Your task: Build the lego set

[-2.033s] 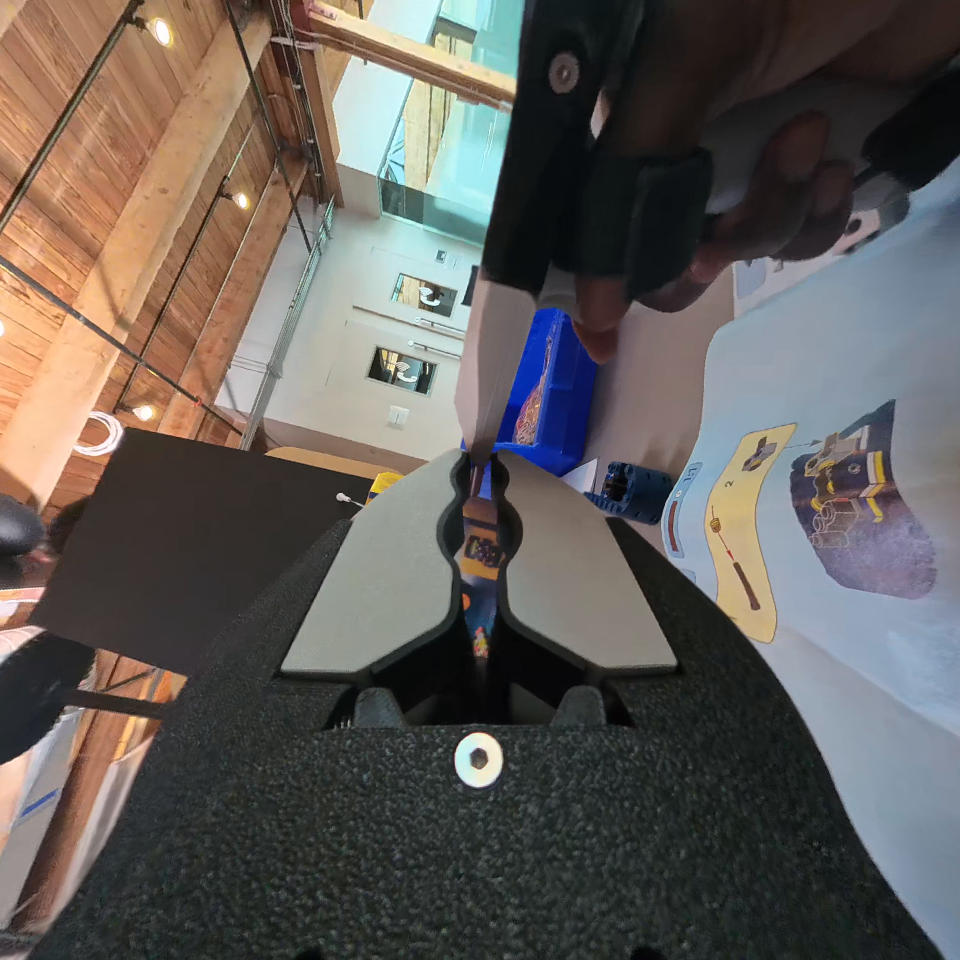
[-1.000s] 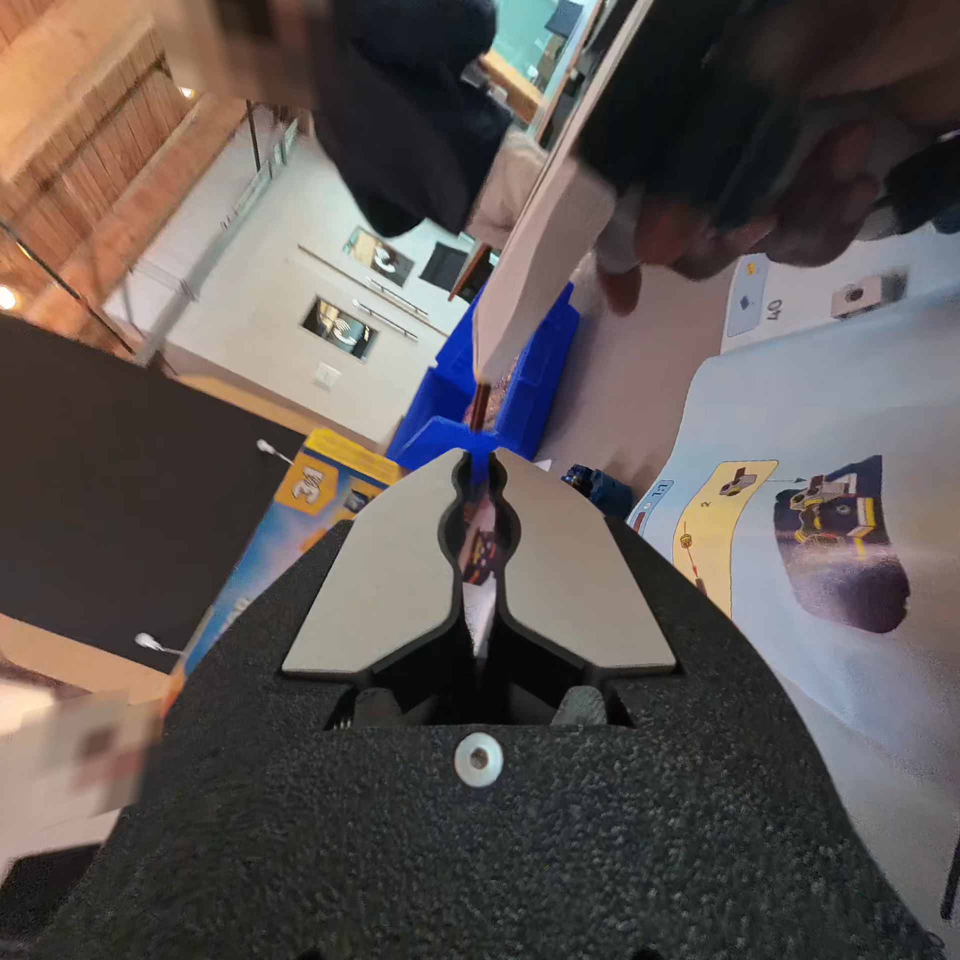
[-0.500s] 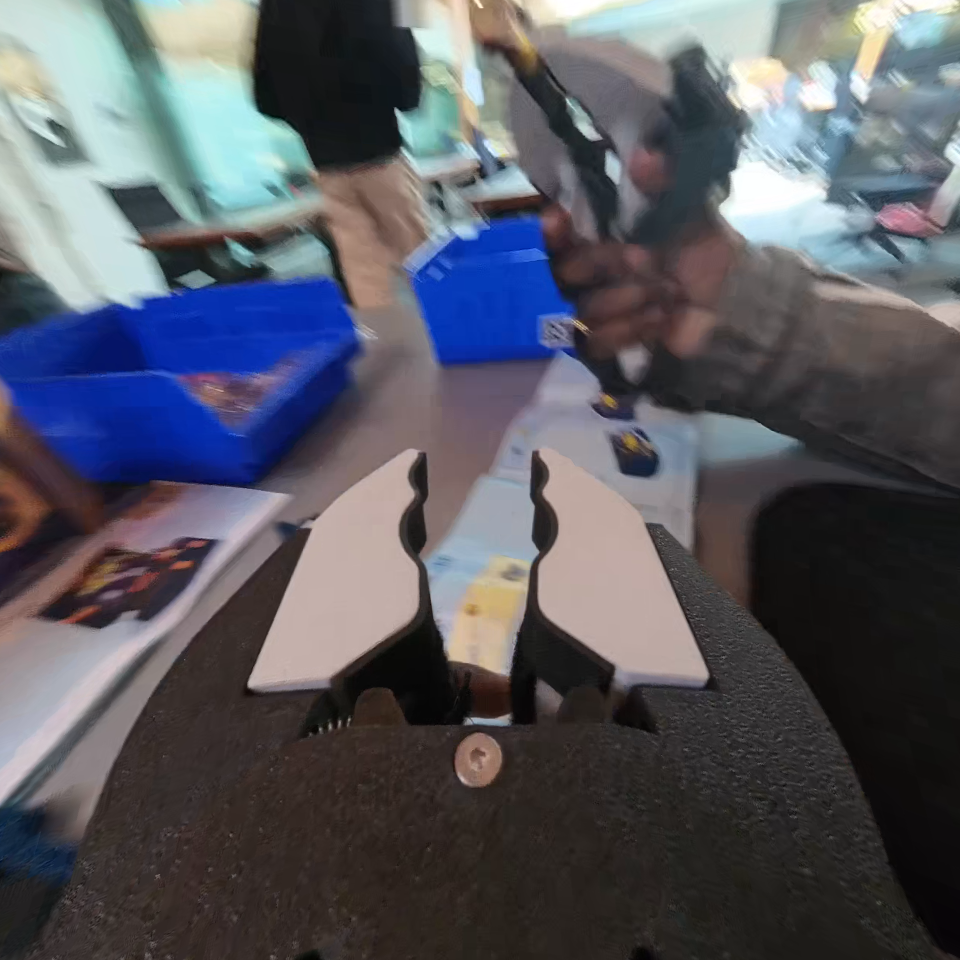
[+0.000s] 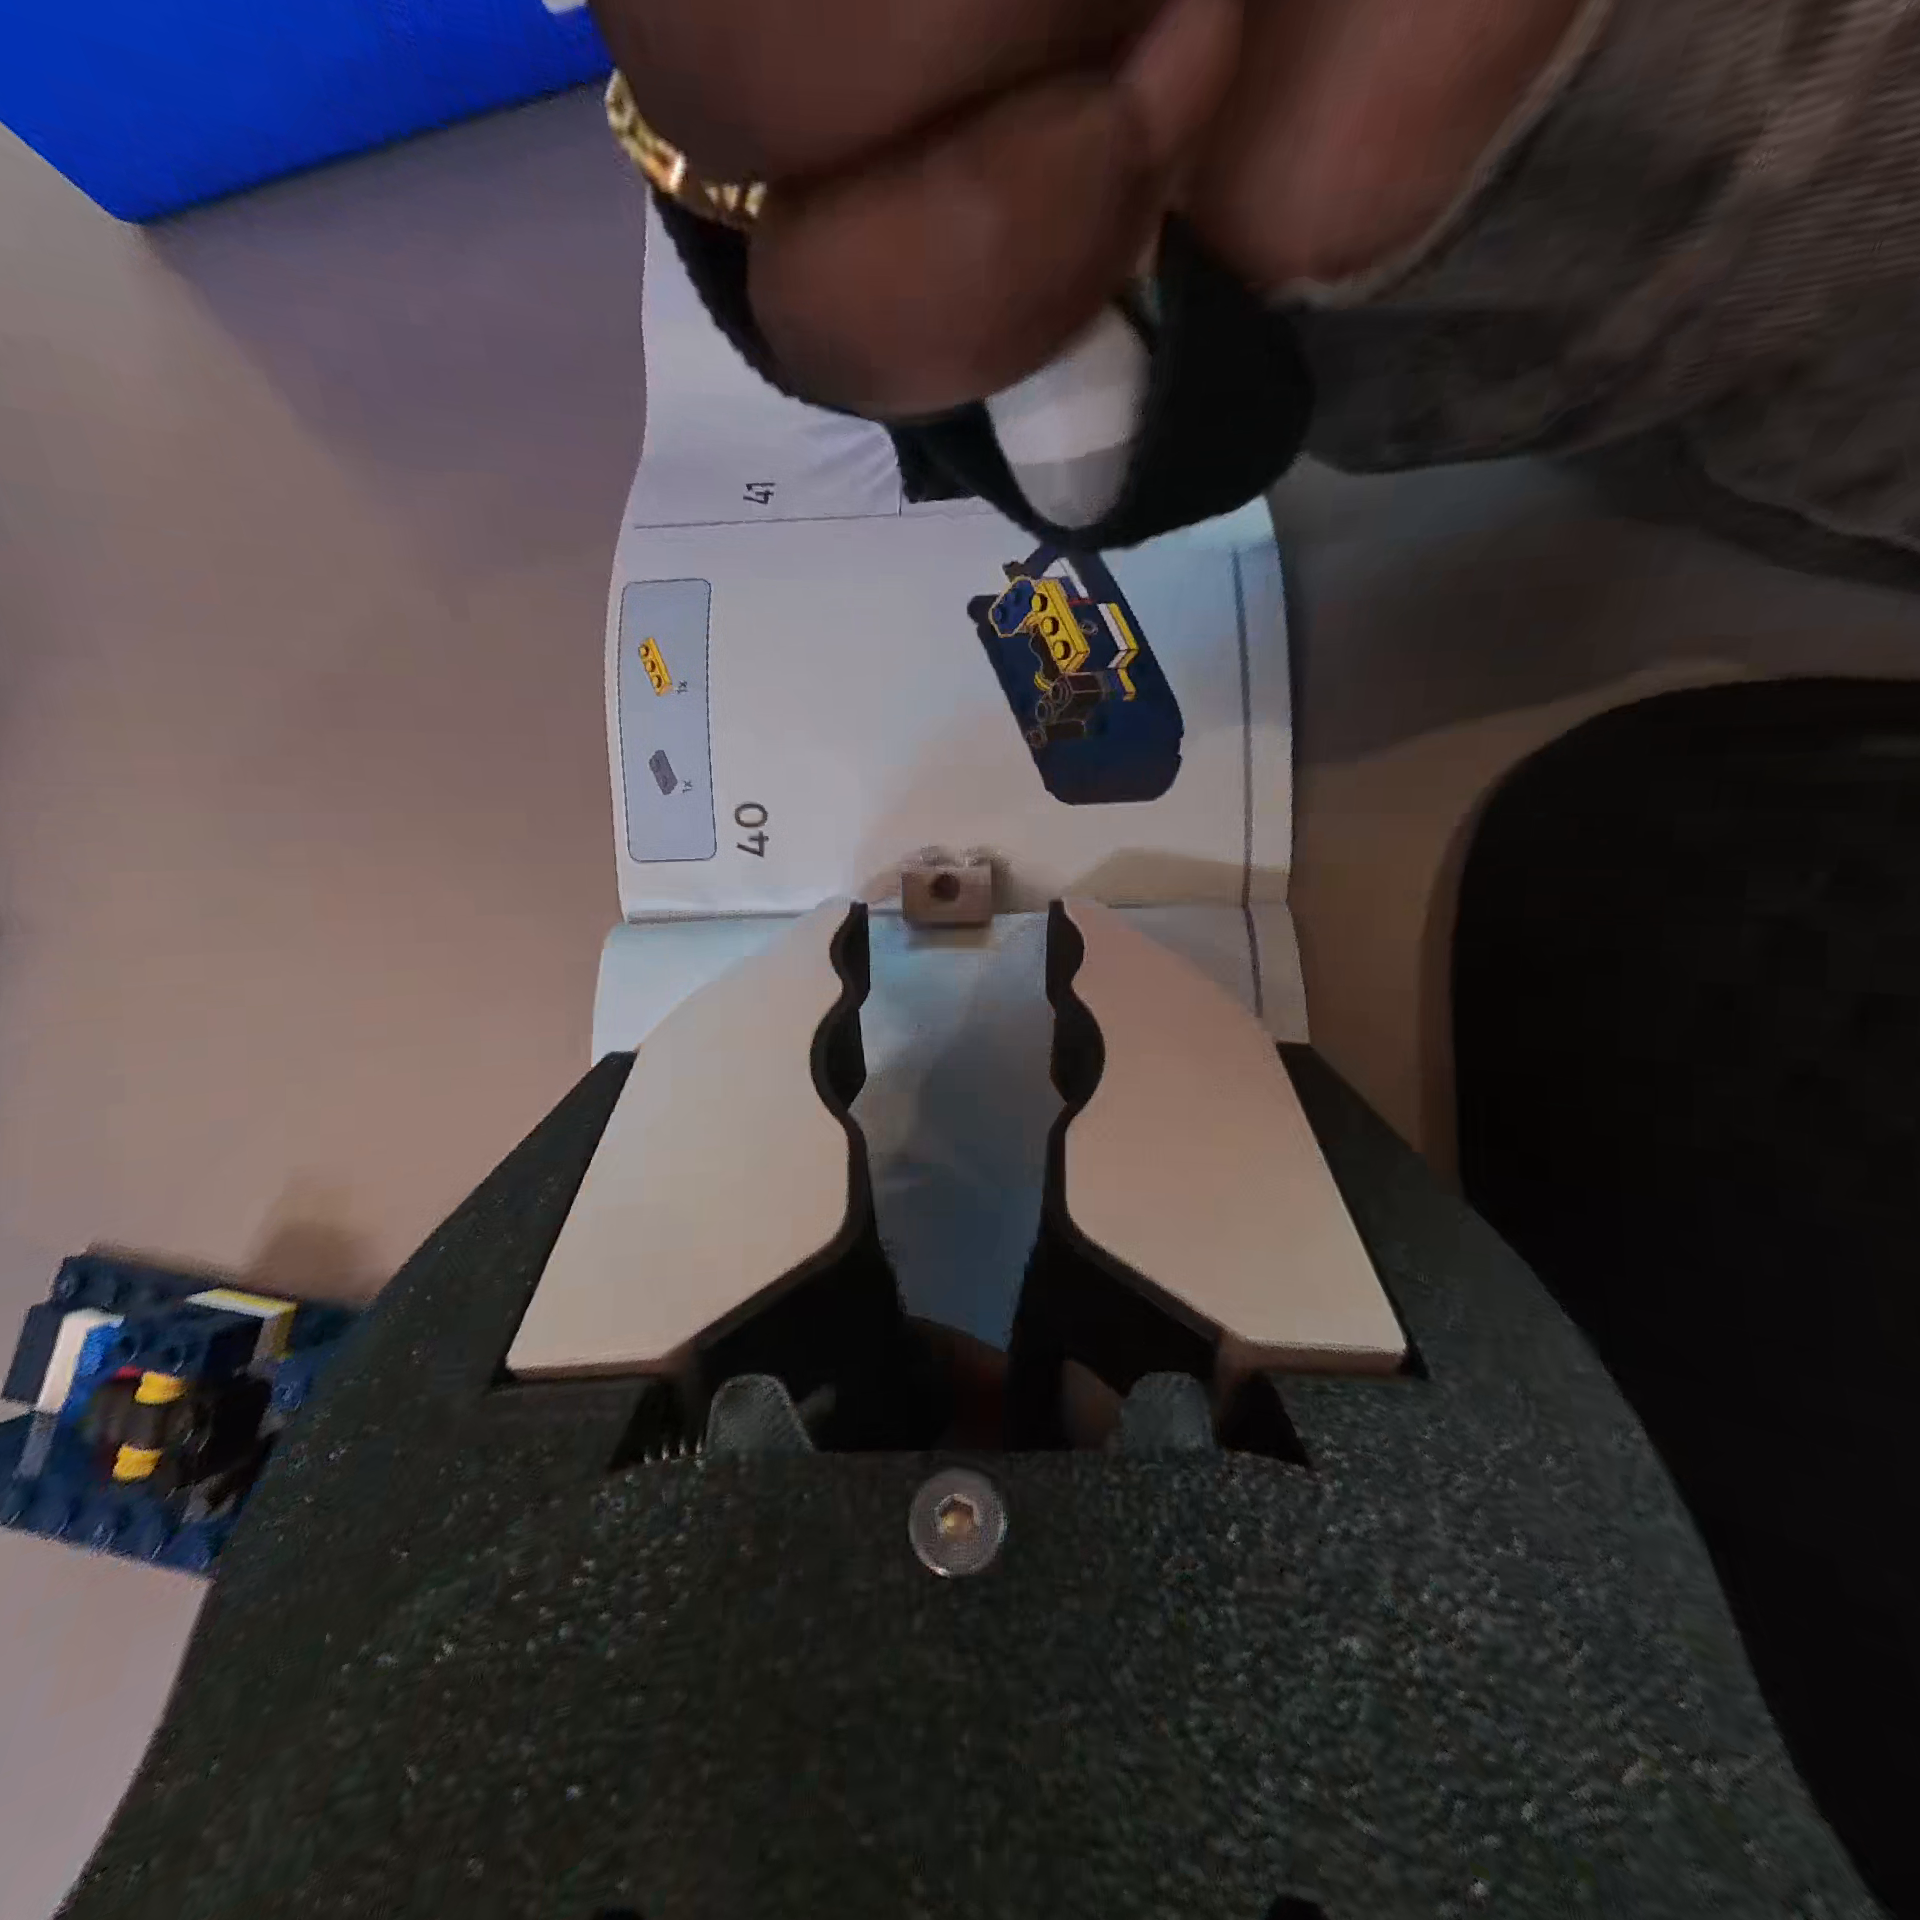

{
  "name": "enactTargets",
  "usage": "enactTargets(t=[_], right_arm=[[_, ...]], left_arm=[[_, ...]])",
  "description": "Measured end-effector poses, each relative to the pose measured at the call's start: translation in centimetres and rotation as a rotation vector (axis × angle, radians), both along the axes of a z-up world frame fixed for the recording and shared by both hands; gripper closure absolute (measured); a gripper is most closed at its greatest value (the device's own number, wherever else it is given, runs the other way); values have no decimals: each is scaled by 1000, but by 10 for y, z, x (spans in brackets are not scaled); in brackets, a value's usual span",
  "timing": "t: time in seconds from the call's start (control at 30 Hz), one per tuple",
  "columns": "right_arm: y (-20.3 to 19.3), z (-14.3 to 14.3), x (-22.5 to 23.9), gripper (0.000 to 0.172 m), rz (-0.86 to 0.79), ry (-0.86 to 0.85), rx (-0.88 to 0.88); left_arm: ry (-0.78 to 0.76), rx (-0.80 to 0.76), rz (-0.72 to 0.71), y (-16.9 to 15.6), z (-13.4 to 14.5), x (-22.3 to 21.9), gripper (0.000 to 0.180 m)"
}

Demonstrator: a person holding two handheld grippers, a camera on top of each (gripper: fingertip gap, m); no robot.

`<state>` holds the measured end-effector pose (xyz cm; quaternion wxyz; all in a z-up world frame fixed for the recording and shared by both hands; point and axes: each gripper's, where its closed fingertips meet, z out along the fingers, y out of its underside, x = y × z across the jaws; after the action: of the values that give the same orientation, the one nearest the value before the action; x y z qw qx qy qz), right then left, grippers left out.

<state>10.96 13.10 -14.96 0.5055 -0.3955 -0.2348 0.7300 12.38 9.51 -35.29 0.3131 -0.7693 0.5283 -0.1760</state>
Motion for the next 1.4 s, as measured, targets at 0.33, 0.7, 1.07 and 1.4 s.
enactTargets(t=[0.33, 0.7, 1.07, 1.4], right_arm=[[-4, 1, 0, 165, 45, 5, -6], [-41, -21, -42, 165, 229, -119, 47], [-57, -30, -55, 165, 328, -130, 57], [-63, -30, -56, 165, 354, -140, 72]], left_arm=[[-363, 16, 93, 10, 45, -6, 164], [-1805, -94, 150, -53, 180, -149, 164], [-1791, -191, 93, -54, 176, -145, 164], [-1747, -249, 114, -51, 168, -137, 164]])
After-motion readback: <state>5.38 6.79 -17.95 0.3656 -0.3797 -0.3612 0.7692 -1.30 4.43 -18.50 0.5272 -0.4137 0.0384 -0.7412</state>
